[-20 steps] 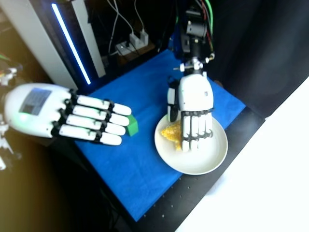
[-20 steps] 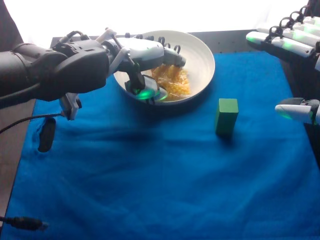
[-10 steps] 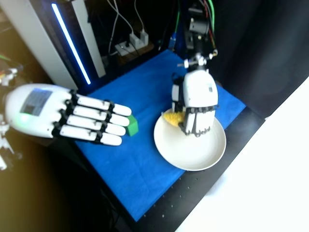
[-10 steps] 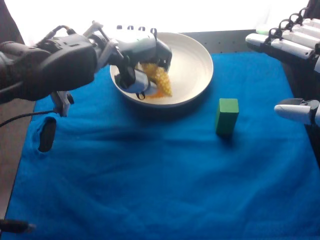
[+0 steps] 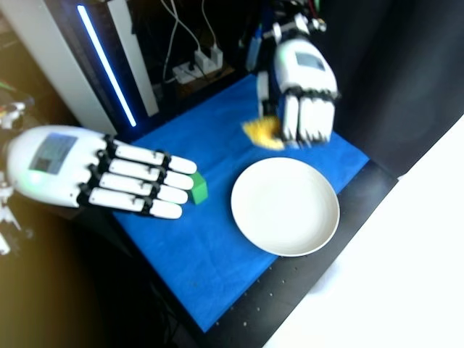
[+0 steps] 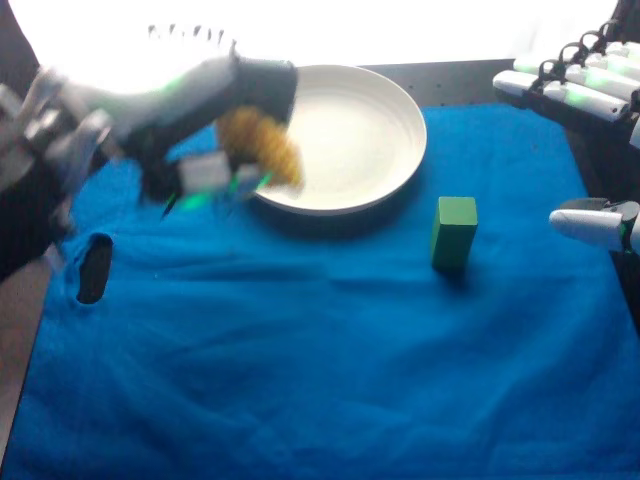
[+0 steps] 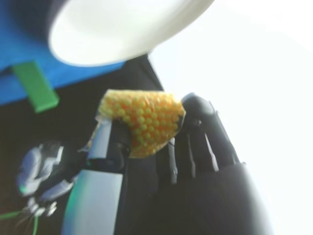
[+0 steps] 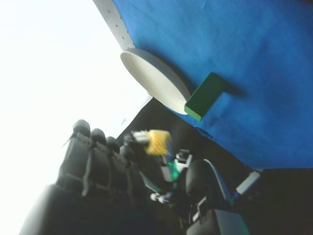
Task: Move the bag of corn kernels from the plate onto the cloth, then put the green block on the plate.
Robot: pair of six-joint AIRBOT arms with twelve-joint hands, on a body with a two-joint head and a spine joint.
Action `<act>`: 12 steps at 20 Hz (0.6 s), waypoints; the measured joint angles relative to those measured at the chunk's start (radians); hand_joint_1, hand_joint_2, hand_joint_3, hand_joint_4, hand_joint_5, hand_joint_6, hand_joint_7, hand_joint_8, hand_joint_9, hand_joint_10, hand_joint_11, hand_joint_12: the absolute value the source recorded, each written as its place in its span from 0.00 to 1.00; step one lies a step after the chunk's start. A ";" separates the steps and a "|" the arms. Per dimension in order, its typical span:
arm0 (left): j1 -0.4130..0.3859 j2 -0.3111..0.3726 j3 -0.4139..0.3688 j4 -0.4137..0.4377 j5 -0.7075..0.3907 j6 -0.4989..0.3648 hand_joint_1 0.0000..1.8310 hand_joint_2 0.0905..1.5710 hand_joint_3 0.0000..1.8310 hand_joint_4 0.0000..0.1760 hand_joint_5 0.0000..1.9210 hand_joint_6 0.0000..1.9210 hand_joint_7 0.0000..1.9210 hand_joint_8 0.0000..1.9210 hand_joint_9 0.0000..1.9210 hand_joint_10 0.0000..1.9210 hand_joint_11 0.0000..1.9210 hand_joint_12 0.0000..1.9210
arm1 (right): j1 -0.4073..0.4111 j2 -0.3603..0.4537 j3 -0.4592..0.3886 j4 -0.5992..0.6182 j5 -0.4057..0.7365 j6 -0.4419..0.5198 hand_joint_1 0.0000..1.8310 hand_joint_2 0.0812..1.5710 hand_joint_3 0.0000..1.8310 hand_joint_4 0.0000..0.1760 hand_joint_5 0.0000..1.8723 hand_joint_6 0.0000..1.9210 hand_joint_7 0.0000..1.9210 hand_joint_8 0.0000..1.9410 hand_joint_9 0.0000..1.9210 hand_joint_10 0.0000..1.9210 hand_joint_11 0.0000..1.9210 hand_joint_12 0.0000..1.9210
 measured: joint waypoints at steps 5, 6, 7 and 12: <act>0.171 0.080 -0.126 0.066 -0.167 -0.062 0.56 0.91 0.00 0.00 0.22 0.86 0.25 0.99 0.11 0.91 0.02 1.00 | 0.000 0.000 -0.007 0.011 0.001 0.005 0.23 0.84 0.01 0.00 0.00 0.00 0.00 0.00 0.00 0.00 0.00 0.00; 0.178 0.078 -0.126 0.075 -0.161 -0.072 0.58 0.85 0.00 0.00 0.10 0.61 0.11 0.67 0.09 0.72 0.01 0.89 | 0.000 0.000 -0.007 0.011 0.001 0.005 0.24 0.84 0.01 0.00 0.00 0.00 0.00 0.00 0.00 0.00 0.00 0.00; 0.185 0.070 -0.125 0.069 -0.157 -0.073 0.47 0.83 0.00 0.19 0.06 0.37 0.07 0.31 0.03 0.44 0.00 0.72 | 0.000 0.000 -0.007 0.013 0.001 0.005 0.24 0.83 0.00 0.00 0.00 0.00 0.00 0.00 0.00 0.00 0.00 0.00; 0.238 0.048 -0.114 0.024 -0.146 -0.109 0.17 0.64 0.00 0.65 0.00 0.00 0.00 0.00 0.00 0.00 0.00 0.00 | 0.000 0.000 -0.009 0.014 0.001 0.010 0.28 0.81 0.00 0.00 0.00 0.00 0.00 0.00 0.00 0.00 0.00 0.00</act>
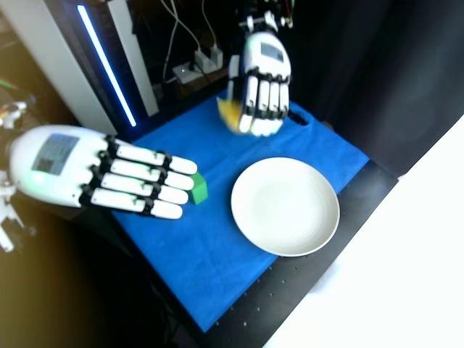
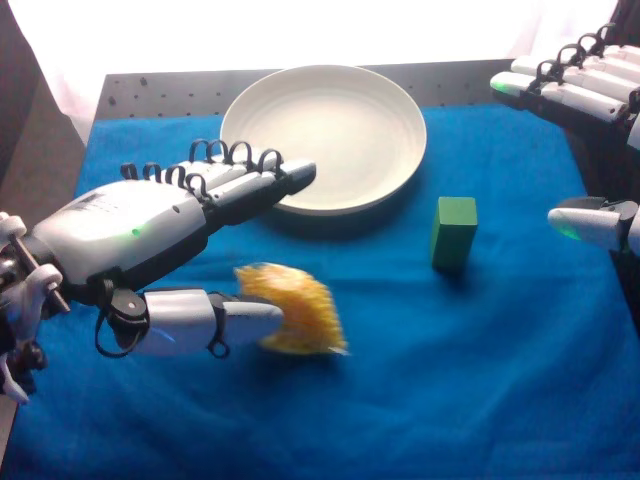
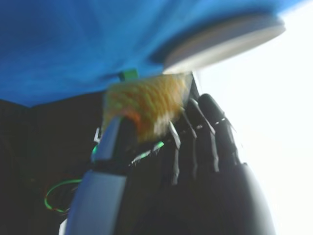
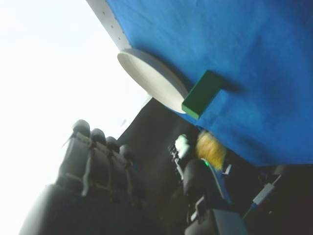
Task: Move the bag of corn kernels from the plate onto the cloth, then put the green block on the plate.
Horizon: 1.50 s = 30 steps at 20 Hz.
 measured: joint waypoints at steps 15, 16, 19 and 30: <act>0.213 0.032 -0.040 -0.303 -0.408 -0.011 0.22 0.76 0.01 0.57 0.00 0.00 0.00 0.00 0.00 0.00 0.00 0.00 | 0.003 -0.205 0.146 -0.097 -0.089 0.185 0.46 0.75 0.00 0.00 0.08 0.01 0.10 0.01 0.11 0.04 0.00 0.60; 0.218 0.032 -0.041 -0.311 -0.411 -0.014 0.22 0.76 0.01 0.59 0.00 0.00 0.00 0.00 0.00 0.00 0.00 0.00 | 0.003 -0.214 0.153 -0.091 -0.092 0.189 0.44 0.78 0.00 0.00 0.11 0.01 0.17 0.01 0.14 0.08 0.00 0.67; 0.220 0.030 -0.041 -0.323 -0.417 -0.015 0.22 0.76 0.01 0.62 0.00 0.00 0.00 0.00 0.00 0.00 0.00 0.00 | 0.003 -0.249 0.183 -0.112 -0.089 0.253 0.44 0.84 0.00 0.00 0.24 0.03 0.42 0.09 0.26 0.39 0.02 0.78; 0.269 0.018 -0.041 -0.370 -0.464 -0.040 0.16 0.78 0.00 0.80 0.00 0.00 0.00 0.00 0.00 0.00 0.00 0.00 | 0.133 -0.239 0.212 -0.266 -0.065 0.383 0.64 0.81 0.00 0.00 0.28 0.78 0.42 0.76 0.43 0.73 0.37 0.91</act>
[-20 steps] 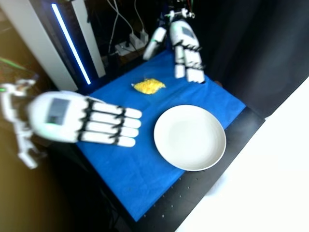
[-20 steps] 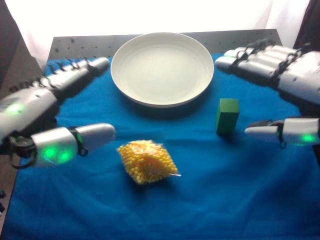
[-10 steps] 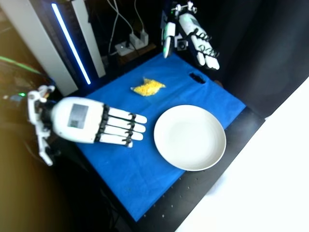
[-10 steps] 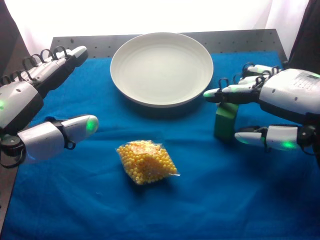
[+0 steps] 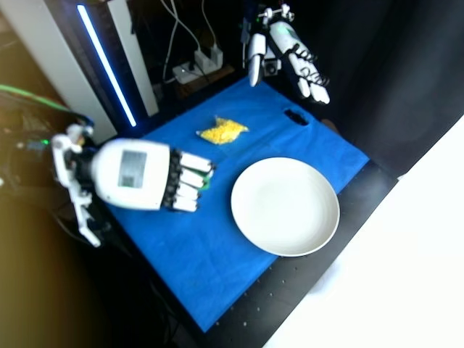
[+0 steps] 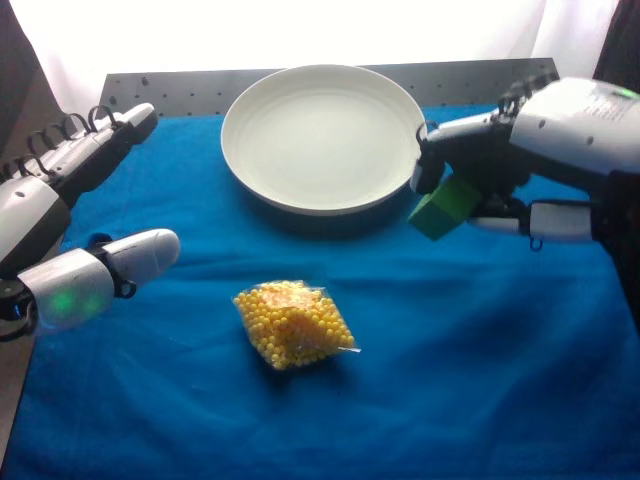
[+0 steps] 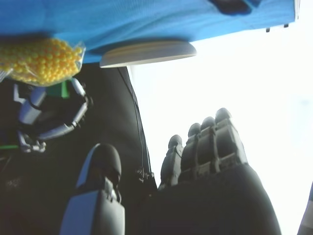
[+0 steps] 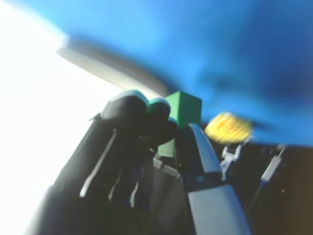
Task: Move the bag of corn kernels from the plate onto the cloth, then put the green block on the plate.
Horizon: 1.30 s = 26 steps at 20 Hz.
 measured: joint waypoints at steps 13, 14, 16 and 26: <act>0.011 -0.014 -0.005 -0.013 -0.026 -0.017 0.11 0.78 0.00 0.86 0.00 0.00 0.00 0.00 0.00 0.00 0.00 0.00 | 0.280 -0.241 0.235 -0.094 -0.280 0.002 0.63 0.80 0.00 0.00 0.33 0.73 0.42 0.73 0.43 0.56 0.31 0.84; 0.011 -0.016 -0.005 -0.013 -0.027 -0.019 0.11 0.78 0.00 0.87 0.00 0.00 0.00 0.00 0.00 0.00 0.00 0.00 | 0.280 -0.269 0.264 -0.092 -0.328 0.002 0.63 0.80 0.00 0.00 0.34 0.72 0.41 0.74 0.42 0.57 0.29 0.84; 0.011 -0.024 -0.005 -0.008 -0.027 -0.027 0.13 0.76 0.00 0.99 0.00 0.00 0.00 0.00 0.00 0.00 0.00 0.00 | 0.280 -0.303 0.303 -0.089 -0.410 0.002 0.61 0.83 0.00 0.00 0.31 0.79 0.36 0.78 0.35 0.59 0.27 0.85; 0.011 -0.039 0.003 -0.007 -0.027 -0.042 0.11 0.77 0.00 0.95 0.00 0.00 0.00 0.00 0.00 0.00 0.00 0.00 | 0.281 -0.354 0.391 0.008 -0.521 0.002 0.64 0.83 0.00 0.00 0.18 0.23 0.29 0.42 0.30 0.33 0.08 0.80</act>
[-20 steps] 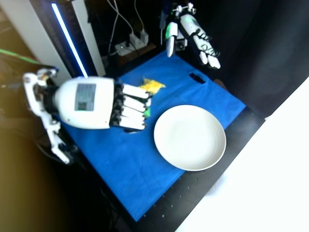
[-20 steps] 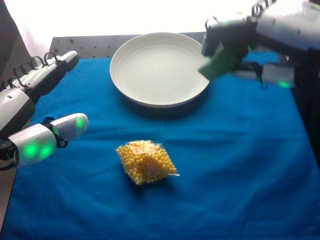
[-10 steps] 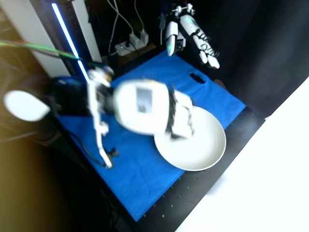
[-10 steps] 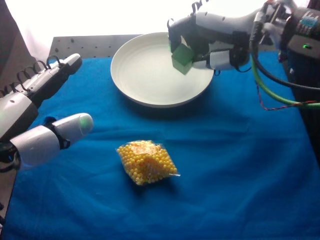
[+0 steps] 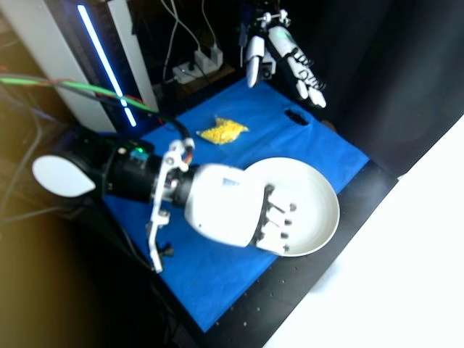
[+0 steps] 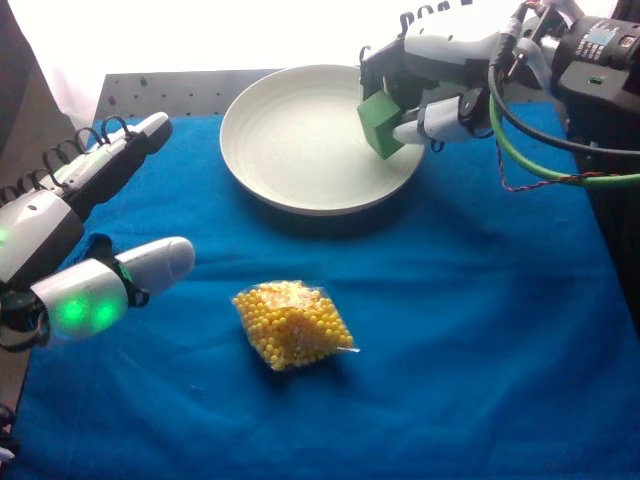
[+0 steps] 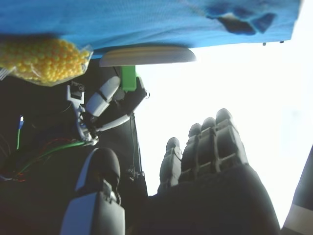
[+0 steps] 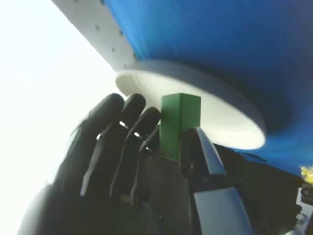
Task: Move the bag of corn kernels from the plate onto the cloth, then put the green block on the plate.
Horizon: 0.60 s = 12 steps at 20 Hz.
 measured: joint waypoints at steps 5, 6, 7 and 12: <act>0.000 0.000 0.000 -0.001 -0.003 -0.002 0.12 0.78 0.00 0.80 0.00 0.00 0.00 0.00 0.00 0.00 0.00 0.00 | 0.000 0.027 -0.028 0.003 0.005 -0.001 0.32 0.74 0.00 0.60 0.00 0.00 0.00 0.00 0.00 0.00 0.00 0.47; 0.000 0.000 0.000 0.000 -0.003 -0.003 0.12 0.78 0.00 0.80 0.00 0.00 0.00 0.00 0.00 0.00 0.00 0.00 | 0.000 0.042 -0.045 0.003 0.010 -0.001 0.32 0.74 0.00 0.60 0.00 0.00 0.00 0.00 0.00 0.00 0.00 0.47; 0.000 0.000 0.000 -0.001 -0.004 -0.003 0.12 0.78 0.00 0.81 0.00 0.00 0.00 0.00 0.00 0.00 0.00 0.00 | 0.000 0.067 -0.068 0.003 0.023 -0.001 0.31 0.73 0.00 0.66 0.00 0.00 0.00 0.00 0.00 0.00 0.00 0.41; 0.000 0.001 -0.002 -0.007 -0.009 -0.003 0.15 0.77 0.00 0.81 0.00 0.00 0.00 0.00 0.00 0.00 0.01 0.01 | 0.000 0.220 -0.200 -0.011 0.146 -0.002 0.37 0.74 0.00 0.06 0.00 0.00 0.00 0.00 0.00 0.00 0.00 0.00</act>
